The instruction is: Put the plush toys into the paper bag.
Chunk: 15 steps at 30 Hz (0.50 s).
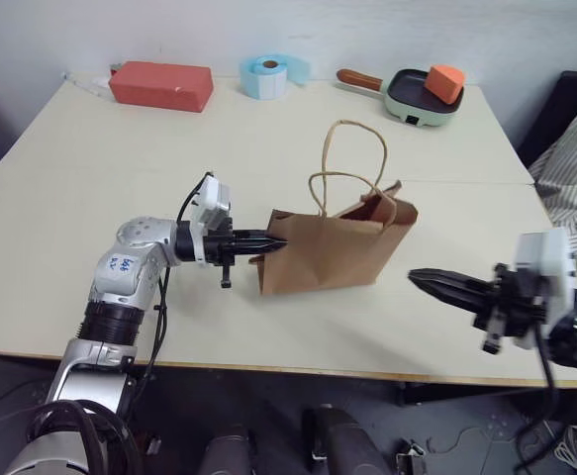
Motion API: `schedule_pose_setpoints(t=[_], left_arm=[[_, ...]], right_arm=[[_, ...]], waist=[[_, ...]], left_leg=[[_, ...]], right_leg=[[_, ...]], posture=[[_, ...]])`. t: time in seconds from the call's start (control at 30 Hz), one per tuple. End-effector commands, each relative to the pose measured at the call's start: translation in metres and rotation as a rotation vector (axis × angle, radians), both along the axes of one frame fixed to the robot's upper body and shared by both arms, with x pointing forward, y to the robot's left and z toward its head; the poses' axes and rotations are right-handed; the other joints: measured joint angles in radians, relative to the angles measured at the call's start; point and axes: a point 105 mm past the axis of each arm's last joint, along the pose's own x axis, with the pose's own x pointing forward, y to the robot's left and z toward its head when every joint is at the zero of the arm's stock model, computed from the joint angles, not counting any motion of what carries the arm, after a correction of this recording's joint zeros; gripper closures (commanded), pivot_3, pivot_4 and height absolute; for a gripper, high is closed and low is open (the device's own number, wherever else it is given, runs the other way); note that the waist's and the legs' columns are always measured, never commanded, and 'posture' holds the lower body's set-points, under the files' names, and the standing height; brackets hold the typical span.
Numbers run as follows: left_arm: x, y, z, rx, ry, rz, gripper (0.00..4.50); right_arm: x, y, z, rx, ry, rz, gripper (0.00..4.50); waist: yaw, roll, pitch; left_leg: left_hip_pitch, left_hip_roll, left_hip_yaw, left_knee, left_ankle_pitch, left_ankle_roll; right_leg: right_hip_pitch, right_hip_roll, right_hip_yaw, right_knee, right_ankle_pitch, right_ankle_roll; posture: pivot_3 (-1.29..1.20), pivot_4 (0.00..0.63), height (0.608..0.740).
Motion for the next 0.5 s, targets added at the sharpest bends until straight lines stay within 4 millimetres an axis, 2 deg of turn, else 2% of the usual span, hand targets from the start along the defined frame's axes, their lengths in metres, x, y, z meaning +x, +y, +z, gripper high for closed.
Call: schedule_pose_setpoints(t=[0.03, 0.2, 0.23, 0.37, 0.43, 0.5], left_arm=[[0.008, 0.000, -0.016, 0.075, -0.037, -0.054, 4.46], [0.022, -0.002, -0.028, 0.135, -0.042, -0.029, 4.46], [0.025, 0.000, -0.028, 0.144, -0.038, -0.004, 4.27], [0.023, 0.017, -0.022, 0.162, -0.033, 0.011, 3.31], [0.019, 0.031, -0.012, 0.152, -0.035, 0.040, 2.71], [0.007, 0.056, 0.009, 0.124, -0.013, 0.090, 2.11]], right_arm=[[-0.012, -0.010, 0.014, -0.013, -0.031, -0.051, 4.50], [-0.011, -0.016, 0.011, -0.015, -0.002, -0.100, 4.50], [-0.010, -0.016, 0.008, -0.017, 0.009, -0.100, 4.50], [-0.005, -0.020, 0.006, -0.005, 0.044, -0.085, 3.63], [-0.001, -0.025, 0.009, -0.007, 0.047, -0.075, 2.97], [0.005, -0.031, 0.014, -0.009, 0.046, -0.061, 2.28]], waist=[[-0.003, 0.000, 0.000], [-0.004, -0.001, 0.000], [-0.003, -0.001, 0.000], [-0.005, -0.001, 0.000], [-0.007, -0.001, 0.000], [-0.014, -0.002, 0.000]], left_leg=[[0.000, 0.000, 0.000, 0.000, 0.000, 0.000], [0.000, 0.000, 0.001, 0.000, -0.001, 0.001], [0.000, 0.000, 0.001, 0.000, -0.001, 0.001], [0.000, 0.000, 0.001, 0.000, -0.001, 0.002], [0.000, 0.000, 0.001, 0.000, -0.001, 0.002], [0.000, 0.001, 0.001, -0.001, -0.001, 0.002]], right_leg=[[0.000, 0.000, 0.001, 0.000, 0.000, 0.000], [0.000, 0.002, 0.002, 0.000, 0.000, 0.000], [0.000, 0.002, 0.002, 0.000, 0.000, 0.001], [0.000, 0.001, 0.003, 0.000, 0.000, 0.001], [-0.001, 0.001, 0.002, 0.000, 0.000, 0.001], [-0.001, 0.001, 0.002, 0.000, 0.000, 0.001]], posture=[[0.00, 0.150, 0.740], [0.00, 0.150, 0.740], [0.00, 0.150, 0.740], [0.00, 0.150, 0.740], [0.00, 0.150, 0.740], [0.00, 0.150, 0.740]])
